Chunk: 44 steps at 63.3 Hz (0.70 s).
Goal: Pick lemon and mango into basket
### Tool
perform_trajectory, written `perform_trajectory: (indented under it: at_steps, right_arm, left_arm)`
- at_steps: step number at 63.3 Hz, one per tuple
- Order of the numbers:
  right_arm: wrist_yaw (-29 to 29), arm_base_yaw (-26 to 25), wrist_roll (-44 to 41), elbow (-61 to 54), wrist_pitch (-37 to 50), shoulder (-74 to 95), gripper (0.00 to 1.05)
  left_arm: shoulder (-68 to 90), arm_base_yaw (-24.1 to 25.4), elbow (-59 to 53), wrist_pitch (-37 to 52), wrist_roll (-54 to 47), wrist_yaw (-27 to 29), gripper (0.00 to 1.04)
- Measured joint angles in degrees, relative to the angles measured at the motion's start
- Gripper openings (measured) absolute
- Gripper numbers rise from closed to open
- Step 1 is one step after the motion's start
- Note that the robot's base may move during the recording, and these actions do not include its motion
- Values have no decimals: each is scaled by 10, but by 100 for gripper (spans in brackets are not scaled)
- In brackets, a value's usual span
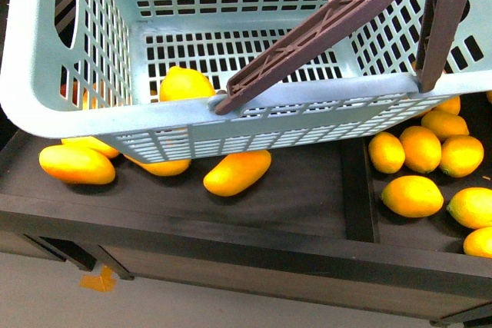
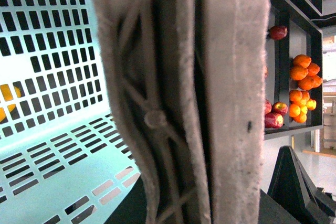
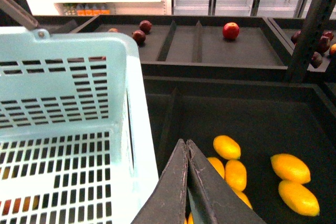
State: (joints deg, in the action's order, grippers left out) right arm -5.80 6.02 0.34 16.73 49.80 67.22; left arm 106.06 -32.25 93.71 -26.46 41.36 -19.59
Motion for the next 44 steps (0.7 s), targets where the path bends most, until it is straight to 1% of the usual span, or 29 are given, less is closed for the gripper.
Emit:
perform_trajectory:
  at_steps: [12, 13, 15, 17, 21, 28, 31, 39, 44]
  right_arm:
    - [17, -17, 0, -60, -13, -74, 2]
    - [21, -20, 0, -63, -14, -78, 2]
    - [48, -36, 0, -72, -20, -93, 2]
    - [54, -45, 0, -78, -25, -104, 2]
    - [54, -56, 0, -90, -35, -126, 2]
    - [57, -58, 0, -113, -65, -177, 2]
    - [57, -58, -1, -119, -72, -193, 8]
    - [57, -58, -1, -120, -72, -198, 33]
    - [57, -58, -1, -120, -73, -198, 45]
  left_arm:
    - [0, 0, 0, 0, 0, -1, 17]
    - [0, 0, 0, 0, 0, -1, 17]
    - [0, 0, 0, 0, 1, -1, 17]
    - [0, 0, 0, 0, 1, -1, 17]
    - [0, 0, 0, 0, 1, -1, 17]
    - [0, 0, 0, 0, 0, 0, 17]
    - [0, 0, 0, 0, 1, -2, 17]
    - [0, 0, 0, 0, 0, -1, 17]
    - [0, 0, 0, 0, 0, -1, 17]
